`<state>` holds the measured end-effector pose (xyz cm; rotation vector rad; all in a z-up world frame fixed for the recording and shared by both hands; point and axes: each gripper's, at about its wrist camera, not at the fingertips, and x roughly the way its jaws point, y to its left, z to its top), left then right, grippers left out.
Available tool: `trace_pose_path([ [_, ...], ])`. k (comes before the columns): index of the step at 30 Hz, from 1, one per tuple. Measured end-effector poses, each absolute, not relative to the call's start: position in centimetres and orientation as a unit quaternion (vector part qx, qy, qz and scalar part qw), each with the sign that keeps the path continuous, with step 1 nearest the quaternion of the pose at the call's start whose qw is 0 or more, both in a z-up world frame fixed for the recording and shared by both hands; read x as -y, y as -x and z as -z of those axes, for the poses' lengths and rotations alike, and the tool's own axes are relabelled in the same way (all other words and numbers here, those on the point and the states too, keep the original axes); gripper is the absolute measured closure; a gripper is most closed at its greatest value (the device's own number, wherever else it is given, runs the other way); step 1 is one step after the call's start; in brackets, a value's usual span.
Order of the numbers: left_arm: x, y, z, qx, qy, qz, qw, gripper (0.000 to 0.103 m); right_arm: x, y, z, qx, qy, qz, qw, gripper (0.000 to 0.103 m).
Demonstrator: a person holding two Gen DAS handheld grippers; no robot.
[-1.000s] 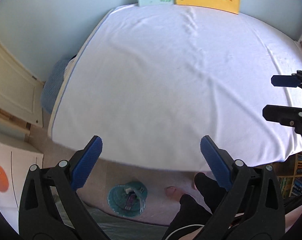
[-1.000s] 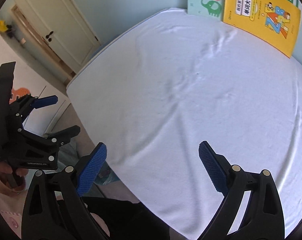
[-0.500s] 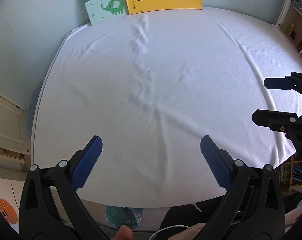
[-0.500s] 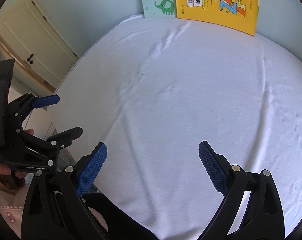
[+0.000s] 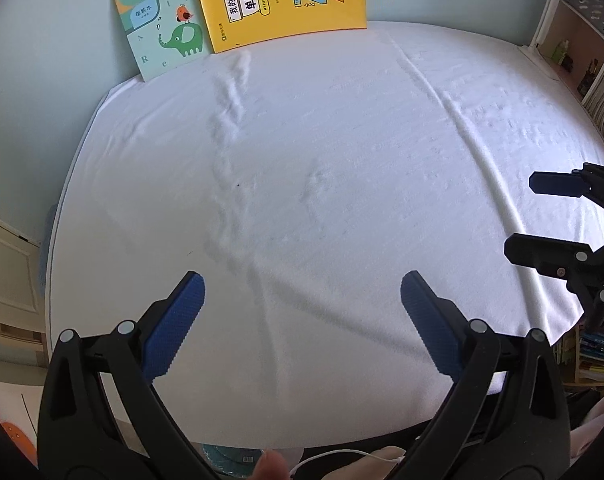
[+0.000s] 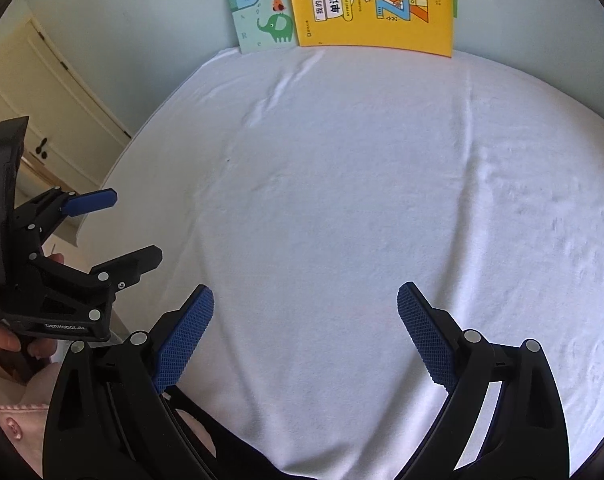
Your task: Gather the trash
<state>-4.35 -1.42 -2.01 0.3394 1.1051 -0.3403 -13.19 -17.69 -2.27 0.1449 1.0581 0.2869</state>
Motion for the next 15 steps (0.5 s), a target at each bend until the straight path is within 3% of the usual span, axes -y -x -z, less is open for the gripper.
trace_pose_path([
  [15, 5.0, 2.2, 2.3, -0.512, -0.155, 0.162, 0.829, 0.007, 22.7, 11.9, 1.8, -0.482, -0.099, -0.102, 0.864, 0.011],
])
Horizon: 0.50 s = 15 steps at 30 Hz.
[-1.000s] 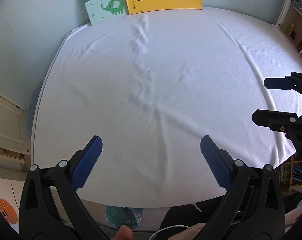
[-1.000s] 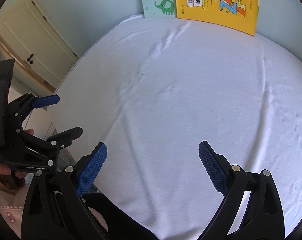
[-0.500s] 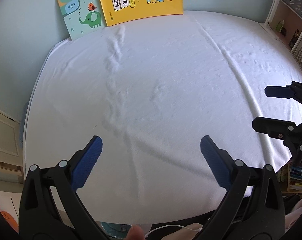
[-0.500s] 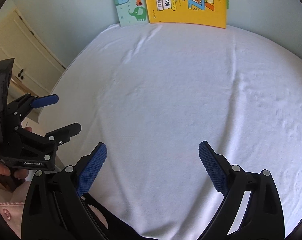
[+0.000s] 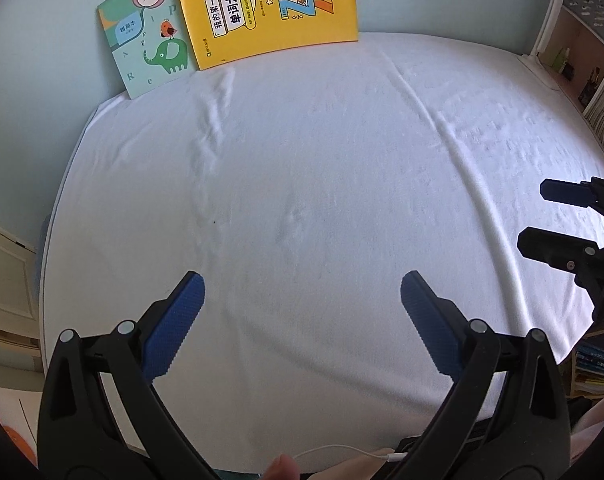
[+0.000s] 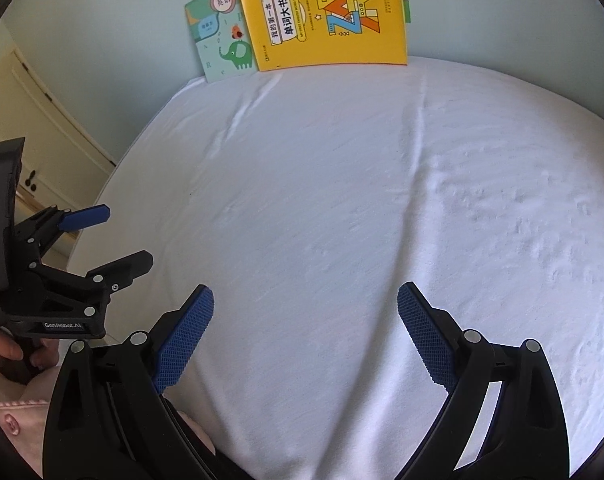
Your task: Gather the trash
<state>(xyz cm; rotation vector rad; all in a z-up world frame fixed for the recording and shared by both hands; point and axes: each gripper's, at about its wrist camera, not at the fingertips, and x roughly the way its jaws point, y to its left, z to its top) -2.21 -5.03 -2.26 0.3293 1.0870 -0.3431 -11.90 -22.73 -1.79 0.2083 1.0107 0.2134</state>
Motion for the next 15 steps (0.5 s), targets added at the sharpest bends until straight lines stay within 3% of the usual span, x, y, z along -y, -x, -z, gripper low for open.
trace_pose_path([
  [15, 5.8, 1.0, 2.7, -0.518, -0.164, 0.149, 0.826, 0.007, 23.7, 10.0, 2.9, -0.498, -0.109, -0.109, 0.853, 0.011],
])
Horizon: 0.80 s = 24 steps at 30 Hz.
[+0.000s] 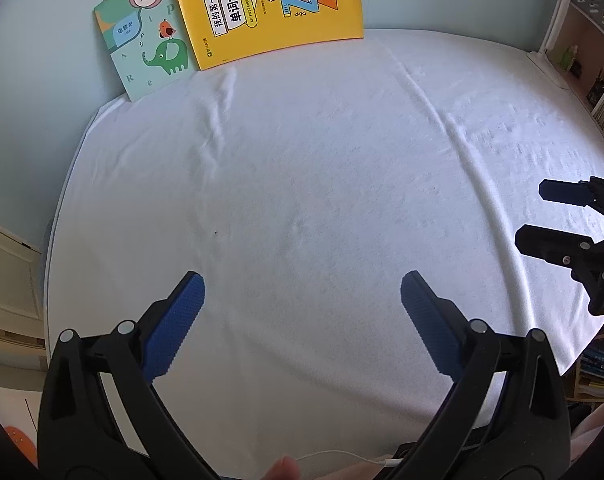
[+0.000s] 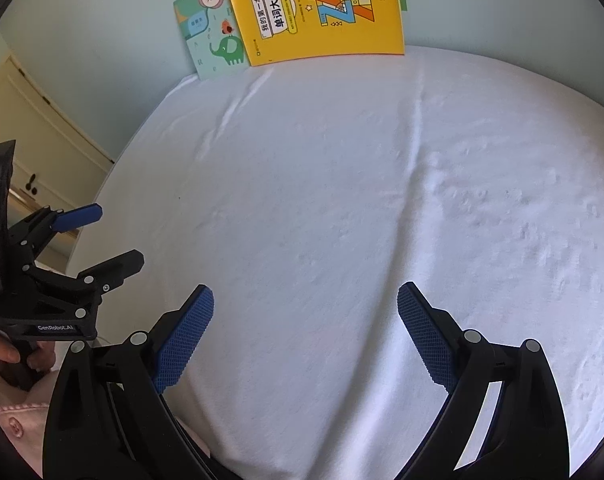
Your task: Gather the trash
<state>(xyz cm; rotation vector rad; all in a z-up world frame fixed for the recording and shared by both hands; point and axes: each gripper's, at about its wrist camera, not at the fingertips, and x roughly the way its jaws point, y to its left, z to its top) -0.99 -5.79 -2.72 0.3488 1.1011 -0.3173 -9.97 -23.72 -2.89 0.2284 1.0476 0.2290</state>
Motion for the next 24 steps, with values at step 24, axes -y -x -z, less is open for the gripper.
trace_pose_path([
  [24, 5.92, 1.02, 2.83, -0.520, -0.163, 0.148, 0.825, 0.007, 23.62, 9.79, 2.77, -0.496, -0.105, -0.114, 0.854, 0.011],
])
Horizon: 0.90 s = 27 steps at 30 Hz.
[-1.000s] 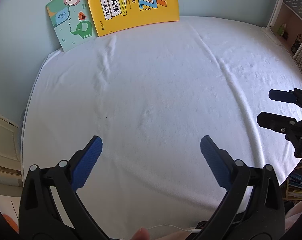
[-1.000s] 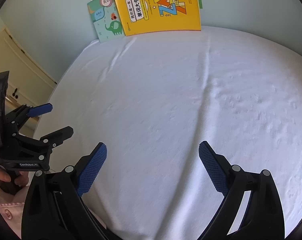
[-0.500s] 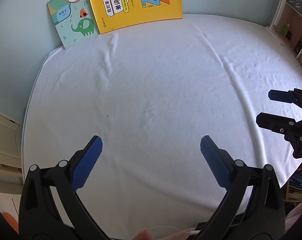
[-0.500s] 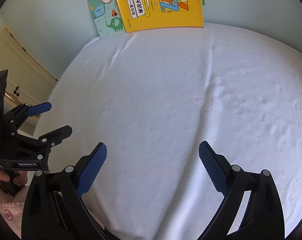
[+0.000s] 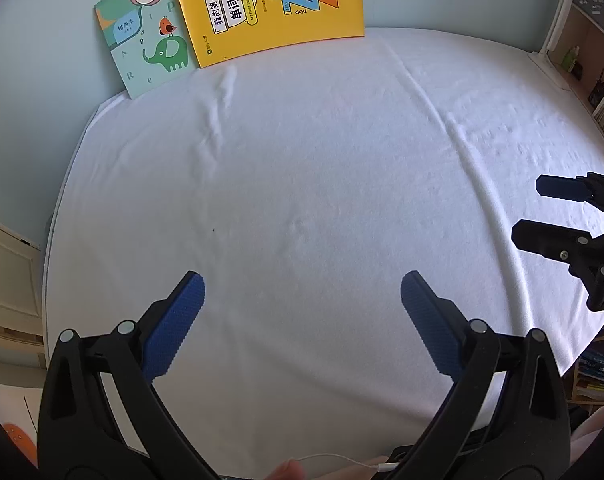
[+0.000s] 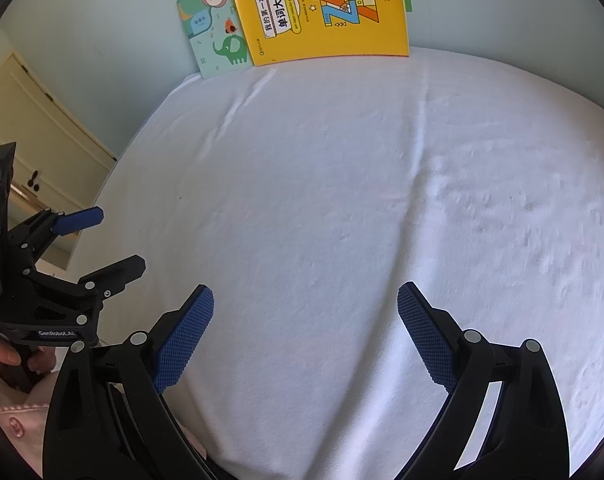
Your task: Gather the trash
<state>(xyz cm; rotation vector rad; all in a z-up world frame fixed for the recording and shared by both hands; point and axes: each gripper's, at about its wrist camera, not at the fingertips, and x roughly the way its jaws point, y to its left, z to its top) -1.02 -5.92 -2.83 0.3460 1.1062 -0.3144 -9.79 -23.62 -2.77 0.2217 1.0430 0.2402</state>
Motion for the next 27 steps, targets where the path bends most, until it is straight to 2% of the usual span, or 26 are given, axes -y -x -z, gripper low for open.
trace_pose_path([
  [27, 5.65, 1.50, 2.54, -0.516, -0.166, 0.139, 0.829, 0.007, 23.18, 10.21, 2.99, -0.496, -0.107, -0.121, 0.853, 0.011],
])
